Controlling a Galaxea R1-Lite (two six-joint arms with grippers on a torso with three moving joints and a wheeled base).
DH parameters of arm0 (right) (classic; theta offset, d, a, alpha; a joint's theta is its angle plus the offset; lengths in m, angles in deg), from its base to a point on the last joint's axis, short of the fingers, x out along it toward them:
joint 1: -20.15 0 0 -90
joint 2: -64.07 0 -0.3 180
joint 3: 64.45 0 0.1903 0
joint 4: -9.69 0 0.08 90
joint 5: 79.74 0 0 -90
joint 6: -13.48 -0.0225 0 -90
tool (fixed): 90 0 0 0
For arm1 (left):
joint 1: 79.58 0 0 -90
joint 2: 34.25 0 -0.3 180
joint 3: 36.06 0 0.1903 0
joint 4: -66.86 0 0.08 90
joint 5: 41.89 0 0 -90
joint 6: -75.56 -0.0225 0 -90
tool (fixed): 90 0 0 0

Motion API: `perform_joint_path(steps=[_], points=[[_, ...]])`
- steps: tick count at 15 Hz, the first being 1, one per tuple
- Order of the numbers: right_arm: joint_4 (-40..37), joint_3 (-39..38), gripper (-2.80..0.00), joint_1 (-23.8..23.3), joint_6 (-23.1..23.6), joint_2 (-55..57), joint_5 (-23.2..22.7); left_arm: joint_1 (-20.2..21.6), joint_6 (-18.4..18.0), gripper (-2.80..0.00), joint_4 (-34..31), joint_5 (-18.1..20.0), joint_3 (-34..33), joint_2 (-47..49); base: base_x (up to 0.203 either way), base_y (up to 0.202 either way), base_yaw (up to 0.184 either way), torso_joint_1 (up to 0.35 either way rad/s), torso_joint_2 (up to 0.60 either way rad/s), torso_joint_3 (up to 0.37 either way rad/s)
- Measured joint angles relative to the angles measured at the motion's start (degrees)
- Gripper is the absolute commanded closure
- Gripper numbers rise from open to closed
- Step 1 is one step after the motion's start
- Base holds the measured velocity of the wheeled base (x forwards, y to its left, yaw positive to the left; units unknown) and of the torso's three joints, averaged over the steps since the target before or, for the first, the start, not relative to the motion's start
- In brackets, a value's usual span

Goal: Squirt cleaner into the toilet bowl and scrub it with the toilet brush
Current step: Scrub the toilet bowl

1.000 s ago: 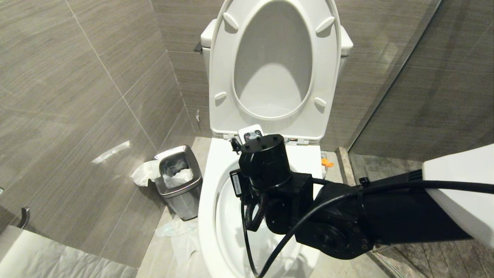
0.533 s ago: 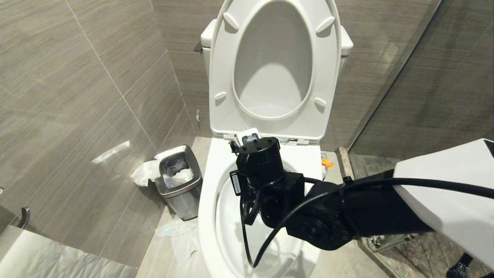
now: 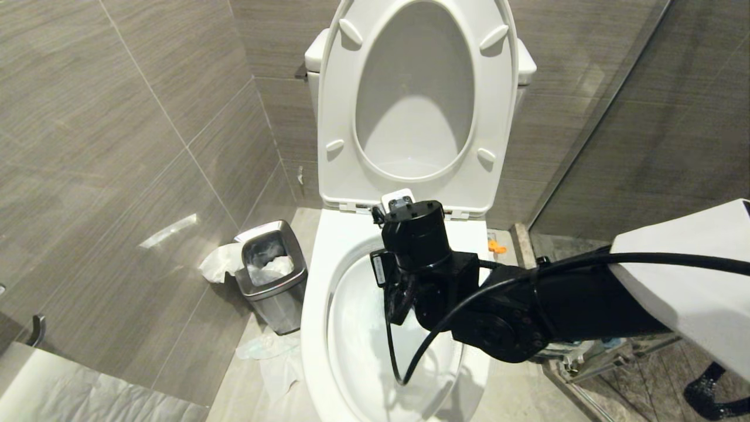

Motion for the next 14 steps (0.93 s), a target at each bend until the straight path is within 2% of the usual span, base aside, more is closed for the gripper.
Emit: perform_joint_path(steps=[3, 7, 10, 14], points=[[0.0, -6.04, 0.0, 0.66, -0.29, -3.64, -0.11, 0.0, 0.0, 0.0, 0.0, 0.0, 0.0, 0.0, 0.0, 0.0, 0.0, 0.0, 0.0, 0.0], [0.04, -11.82, 0.0, 5.57, -3.18, -7.92, 0.17, 0.0, 0.01, 0.0, 0.0, -0.04, 0.0, 0.0, 0.0, 0.0, 0.0, 0.0, 0.0, 0.0], [0.04, -10.64, 0.0, 7.83, -3.41, -8.06, 0.33, 0.0, 0.03, 0.0, 0.02, 0.0, 0.0, 0.0, 0.0, 0.0, 0.0, 0.0, 0.0, 0.0], [0.04, -3.11, 0.0, 6.74, -3.15, -3.76, 0.44, -0.02, 0.04, 0.0, 0.0, 0.0, 0.0, 0.0, 0.0, 0.0, 0.0, 0.0, 0.0, 0.0]])
